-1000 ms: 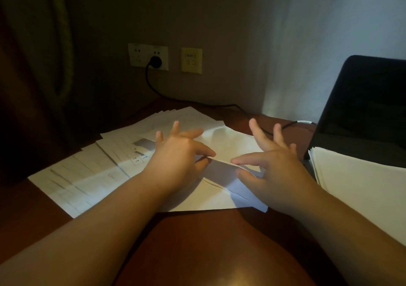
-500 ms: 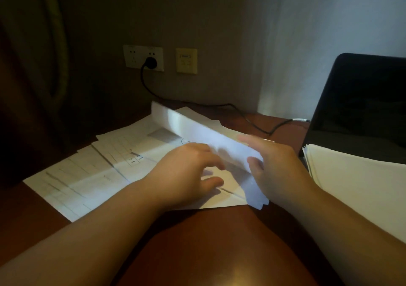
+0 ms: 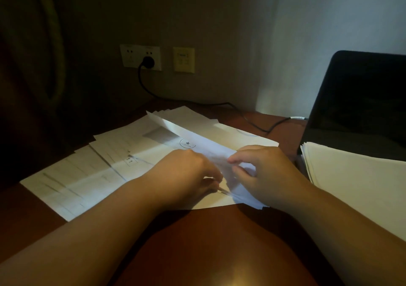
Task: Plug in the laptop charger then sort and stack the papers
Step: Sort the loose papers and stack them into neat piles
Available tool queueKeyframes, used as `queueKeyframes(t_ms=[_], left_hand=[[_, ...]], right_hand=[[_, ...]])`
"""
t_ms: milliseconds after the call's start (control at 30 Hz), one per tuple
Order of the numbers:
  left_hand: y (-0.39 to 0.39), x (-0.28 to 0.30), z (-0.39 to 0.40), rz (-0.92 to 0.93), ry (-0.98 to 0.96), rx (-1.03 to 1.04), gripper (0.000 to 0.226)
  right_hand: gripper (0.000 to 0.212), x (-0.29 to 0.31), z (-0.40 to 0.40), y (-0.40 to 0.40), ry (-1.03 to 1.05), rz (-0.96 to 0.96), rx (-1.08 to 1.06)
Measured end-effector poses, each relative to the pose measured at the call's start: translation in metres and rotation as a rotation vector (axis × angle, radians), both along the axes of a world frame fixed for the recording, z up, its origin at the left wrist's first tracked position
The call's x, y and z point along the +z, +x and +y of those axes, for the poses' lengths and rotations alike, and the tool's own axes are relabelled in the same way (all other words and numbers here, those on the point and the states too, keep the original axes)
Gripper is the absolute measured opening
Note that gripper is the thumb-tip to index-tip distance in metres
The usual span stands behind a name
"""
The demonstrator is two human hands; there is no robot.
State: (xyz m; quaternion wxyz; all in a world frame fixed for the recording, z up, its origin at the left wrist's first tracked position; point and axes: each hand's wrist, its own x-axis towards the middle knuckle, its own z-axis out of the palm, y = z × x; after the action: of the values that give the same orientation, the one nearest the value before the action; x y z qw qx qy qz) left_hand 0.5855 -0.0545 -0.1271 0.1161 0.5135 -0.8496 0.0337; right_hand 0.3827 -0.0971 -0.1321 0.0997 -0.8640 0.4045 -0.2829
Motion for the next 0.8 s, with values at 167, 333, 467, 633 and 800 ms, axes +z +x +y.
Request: queueKeyframes(t_ms=[167,333,467,633,800], left_hand=[[0.002,-0.009,-0.005,-0.091,-0.021,-0.018,0.024],[-0.007,0.003,0.000,-0.035,-0.097,-0.048,0.013],[-0.006,0.005,0.005,0.056,-0.122,0.025,0.008],[0.000,0.007,0.005,0.210,-0.129,0.101,0.017],[0.002,0.009,0.004,0.155,-0.177,0.137,0.053]], right_hand=[[0.027,0.005,0.007,0.002,0.045,0.107,0.046],[0.025,0.008,0.009,0.002,0.069,0.192,0.086],[0.015,0.008,0.008,0.001,0.047,0.197,0.091],[0.015,0.006,0.002,-0.001,0.093,0.053,0.088],[0.020,0.007,0.001,-0.002,0.116,-0.156,-0.040]])
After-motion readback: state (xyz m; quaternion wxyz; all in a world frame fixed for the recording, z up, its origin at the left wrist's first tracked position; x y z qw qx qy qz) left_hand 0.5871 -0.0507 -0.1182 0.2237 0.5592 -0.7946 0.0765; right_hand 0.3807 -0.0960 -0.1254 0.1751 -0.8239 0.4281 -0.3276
